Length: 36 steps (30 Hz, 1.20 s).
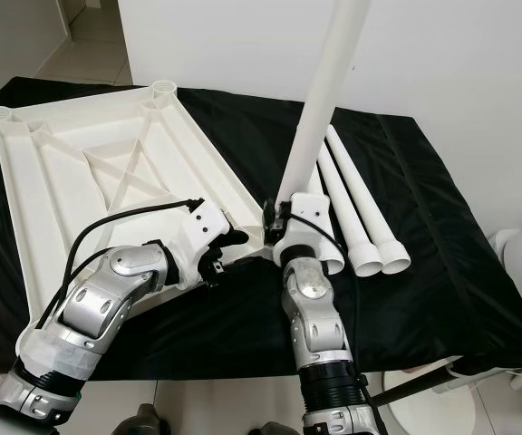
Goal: Building children table
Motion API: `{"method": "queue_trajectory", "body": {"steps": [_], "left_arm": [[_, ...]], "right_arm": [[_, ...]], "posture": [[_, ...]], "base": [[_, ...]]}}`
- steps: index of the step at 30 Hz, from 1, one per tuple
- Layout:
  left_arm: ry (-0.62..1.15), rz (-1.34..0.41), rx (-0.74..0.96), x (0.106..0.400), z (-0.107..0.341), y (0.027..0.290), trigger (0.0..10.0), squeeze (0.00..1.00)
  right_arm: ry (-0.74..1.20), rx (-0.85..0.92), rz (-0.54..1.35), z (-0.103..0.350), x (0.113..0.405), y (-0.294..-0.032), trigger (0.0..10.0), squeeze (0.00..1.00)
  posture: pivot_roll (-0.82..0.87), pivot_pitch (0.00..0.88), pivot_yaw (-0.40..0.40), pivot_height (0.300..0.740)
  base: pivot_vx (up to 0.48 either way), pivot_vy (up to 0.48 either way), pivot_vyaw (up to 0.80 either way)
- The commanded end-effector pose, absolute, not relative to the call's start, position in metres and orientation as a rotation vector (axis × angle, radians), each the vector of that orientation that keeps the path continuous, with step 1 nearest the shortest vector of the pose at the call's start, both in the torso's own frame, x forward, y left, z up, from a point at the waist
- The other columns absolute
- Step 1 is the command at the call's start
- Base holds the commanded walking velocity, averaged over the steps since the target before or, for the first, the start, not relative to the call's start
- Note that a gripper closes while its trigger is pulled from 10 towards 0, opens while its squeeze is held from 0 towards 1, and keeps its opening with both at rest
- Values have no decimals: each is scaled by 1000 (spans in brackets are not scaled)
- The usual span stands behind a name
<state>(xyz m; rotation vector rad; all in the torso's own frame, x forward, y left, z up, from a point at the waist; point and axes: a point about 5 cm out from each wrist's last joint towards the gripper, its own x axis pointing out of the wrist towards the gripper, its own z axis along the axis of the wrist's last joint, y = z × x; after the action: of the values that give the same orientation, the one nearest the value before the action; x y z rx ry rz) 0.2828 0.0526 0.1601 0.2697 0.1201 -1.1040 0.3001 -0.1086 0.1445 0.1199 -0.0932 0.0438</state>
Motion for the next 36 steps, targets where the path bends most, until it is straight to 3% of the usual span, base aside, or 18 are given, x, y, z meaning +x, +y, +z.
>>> {"method": "queue_trajectory", "body": {"steps": [1,6,7,18,25,32,33,34,35,36], "left_arm": [[95,-1047,286,285,161,53,10000,0],[75,-1054,290,284,163,51,10000,0],[74,-1054,290,284,163,51,10000,0],[72,-1084,283,282,163,47,10000,0],[76,-1143,260,277,164,43,10000,0],[77,-1155,268,276,164,43,10000,0],[79,-1167,271,274,164,44,10000,0],[79,-1167,271,274,164,44,10000,0],[83,-1178,270,272,163,44,10000,0],[83,-1178,270,272,163,44,10000,0]], "right_arm": [[-76,149,47,135,291,-112,10000,1000],[-92,105,95,140,293,-128,10000,1000],[-90,106,130,140,294,-132,10000,0],[-105,-6,431,143,304,-154,10000,0],[-56,-49,648,136,318,-147,10000,0],[-36,-74,700,136,326,-142,10000,0],[-32,-74,715,136,329,-140,3765,0],[-32,-74,715,136,329,-140,3765,0],[-25,-82,731,135,331,-140,0,0],[-25,-82,731,135,331,-140,0,0]], "posture": [[78,0,-98,740],[75,0,-94,740],[75,0,-94,740],[70,0,-84,740],[75,0,-84,740],[85,0,-87,740],[87,0,-87,740],[87,0,-87,740],[91,0,-90,740],[91,0,-90,740]], "base": [[0,0,0],[0,0,0],[0,0,0],[0,0,0],[0,0,0],[0,0,0],[0,0,0],[0,0,0],[0,0,0],[0,0,0]]}}
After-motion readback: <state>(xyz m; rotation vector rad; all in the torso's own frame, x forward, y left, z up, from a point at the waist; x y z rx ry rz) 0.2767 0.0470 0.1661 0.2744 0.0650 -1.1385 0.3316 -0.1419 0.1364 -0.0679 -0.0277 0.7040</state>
